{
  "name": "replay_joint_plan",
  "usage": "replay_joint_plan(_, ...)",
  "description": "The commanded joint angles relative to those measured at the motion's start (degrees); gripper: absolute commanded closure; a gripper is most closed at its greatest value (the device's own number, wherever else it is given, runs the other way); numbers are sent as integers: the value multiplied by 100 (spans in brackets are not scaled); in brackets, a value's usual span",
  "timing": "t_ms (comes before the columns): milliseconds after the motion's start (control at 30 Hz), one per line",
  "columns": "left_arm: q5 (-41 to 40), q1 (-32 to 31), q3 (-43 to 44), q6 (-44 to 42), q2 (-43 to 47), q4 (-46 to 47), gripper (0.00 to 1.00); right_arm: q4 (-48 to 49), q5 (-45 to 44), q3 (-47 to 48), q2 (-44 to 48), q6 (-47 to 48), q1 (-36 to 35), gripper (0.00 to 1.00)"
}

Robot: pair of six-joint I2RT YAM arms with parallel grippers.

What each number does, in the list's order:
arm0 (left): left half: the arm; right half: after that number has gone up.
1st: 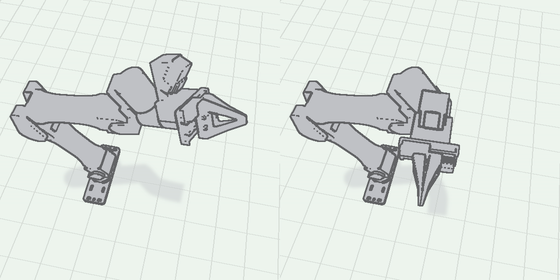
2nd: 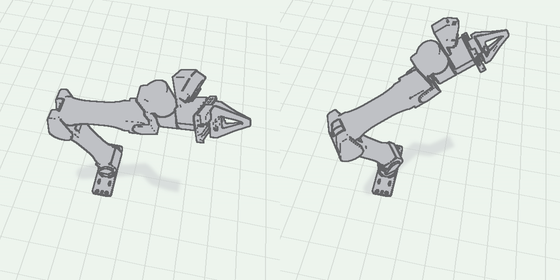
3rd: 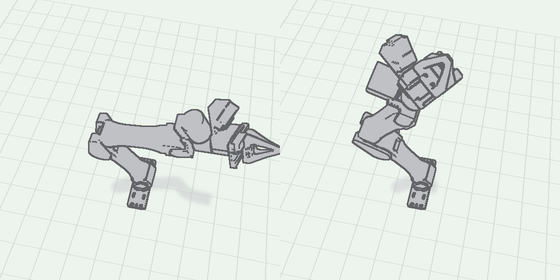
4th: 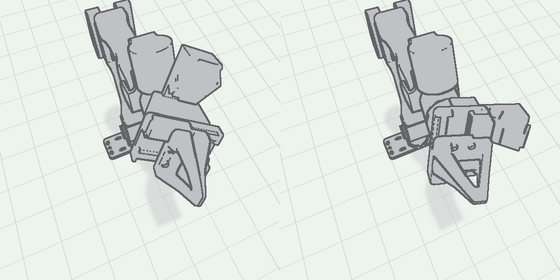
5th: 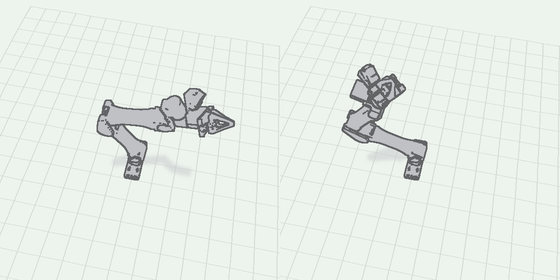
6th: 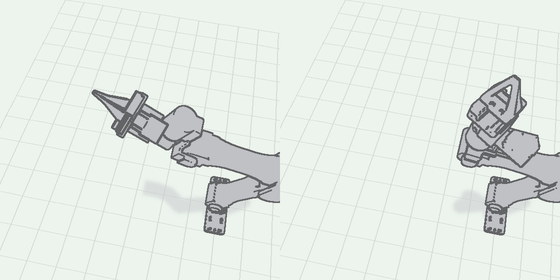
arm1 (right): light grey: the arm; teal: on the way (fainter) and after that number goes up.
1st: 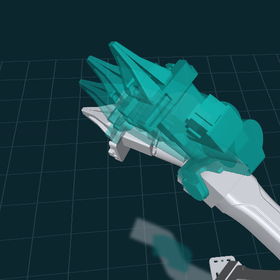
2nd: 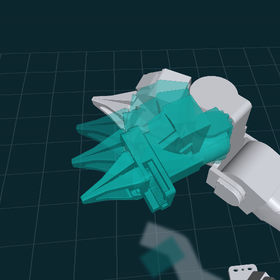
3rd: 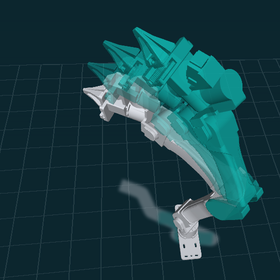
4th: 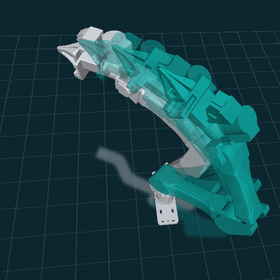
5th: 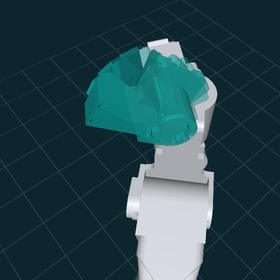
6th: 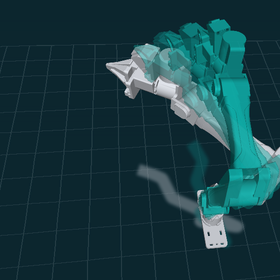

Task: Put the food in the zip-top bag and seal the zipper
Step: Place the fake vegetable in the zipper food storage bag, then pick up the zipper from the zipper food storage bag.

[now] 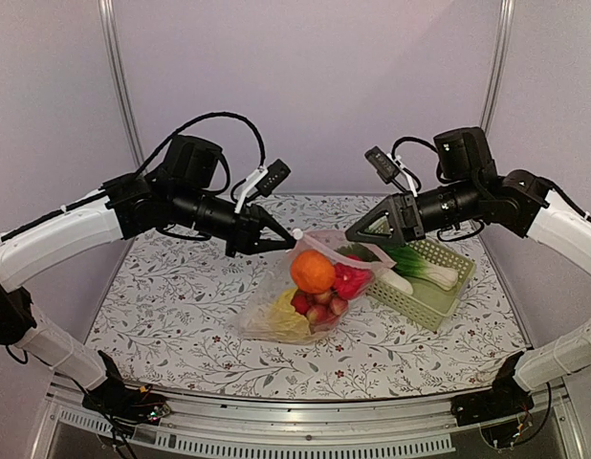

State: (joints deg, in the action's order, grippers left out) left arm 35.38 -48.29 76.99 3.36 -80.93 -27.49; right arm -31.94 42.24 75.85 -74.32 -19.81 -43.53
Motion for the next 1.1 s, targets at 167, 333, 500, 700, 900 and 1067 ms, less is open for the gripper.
replay_joint_plan(167, 337, -57, 225, -83, 88, 15, 100, -1177, -1156, 740, 65, 1535, -434, 5)
replay_joint_plan(333, 597, -103, 388, -85, -58, -198, 100, -1482, -1182, 1302, -433, 2197, -709, 6)
replay_joint_plan(500, 594, -210, 554, -157, -184, -446, 100, -1536, -990, 1593, -829, 2642, -778, 14)
replay_joint_plan(700, 783, -268, 668, -177, -296, -548, 100, -1238, -724, 1563, -1042, 2788, -888, 30)
replay_joint_plan(900, 907, -314, 829, -239, -459, -704, 100, -526, -537, 1209, -1012, 2681, -898, 38)
replay_joint_plan(1067, 1074, -329, 909, -213, -529, -678, 100, 101, -466, 803, -884, 2506, -895, 42)
